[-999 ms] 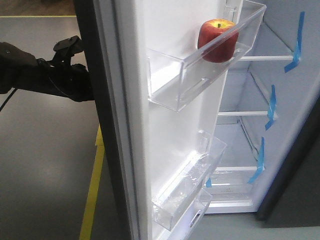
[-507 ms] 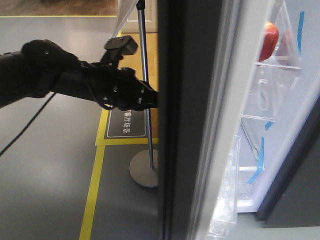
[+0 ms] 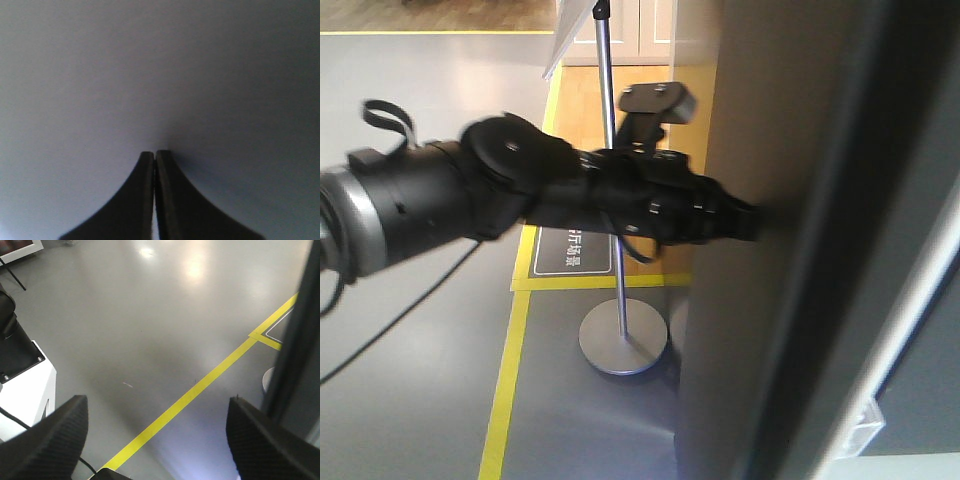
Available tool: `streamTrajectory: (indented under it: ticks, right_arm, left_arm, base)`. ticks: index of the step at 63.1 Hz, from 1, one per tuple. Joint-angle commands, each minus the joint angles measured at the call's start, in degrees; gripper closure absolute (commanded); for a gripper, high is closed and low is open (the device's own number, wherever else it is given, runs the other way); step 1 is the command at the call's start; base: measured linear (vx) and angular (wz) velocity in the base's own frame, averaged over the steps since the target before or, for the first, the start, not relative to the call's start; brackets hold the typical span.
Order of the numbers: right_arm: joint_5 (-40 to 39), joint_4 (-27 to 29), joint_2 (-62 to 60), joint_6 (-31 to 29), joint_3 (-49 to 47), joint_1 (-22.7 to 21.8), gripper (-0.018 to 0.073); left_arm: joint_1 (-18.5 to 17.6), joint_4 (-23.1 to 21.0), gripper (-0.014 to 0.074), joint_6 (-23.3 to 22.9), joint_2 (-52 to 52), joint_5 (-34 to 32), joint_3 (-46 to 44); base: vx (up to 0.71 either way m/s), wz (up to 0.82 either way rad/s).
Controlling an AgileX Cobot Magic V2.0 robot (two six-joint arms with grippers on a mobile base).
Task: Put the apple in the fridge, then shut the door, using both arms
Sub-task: 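Push the refrigerator door shut with the left gripper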
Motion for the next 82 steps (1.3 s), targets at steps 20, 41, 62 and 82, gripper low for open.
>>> streamTrajectory:
  ticks: [20,41,62,82]
  right_arm:
    - [-2.85,2.17,0.99,-0.28,-1.25,-0.10,0.0015]
    - [-2.85,2.17,0.99,-0.28,-1.25,-0.10,0.0015]
    - [-2.85,2.17,0.99,-0.28,-1.25,-0.10,0.0015]
    - [-2.84,2.45,0.99,-0.27,-1.25,-0.10,0.0015]
  left_arm:
    - [-10.83,-7.18,0.0603,5.38,3.08,-12.89,-2.41]
    - [-11.19,-5.84,0.0603,9.36,2.05,-12.33,-2.39]
    - [-7.10,7.13,0.0603,3.72,-5.28,-4.83,-2.08]
    - [1.06,29.42,0.0603,-13.77,-17.02,-2.93,4.95]
  base:
    - [0.00,0.00]
    - [0.00,0.00]
    - [0.00,0.00]
    - [0.00,0.00]
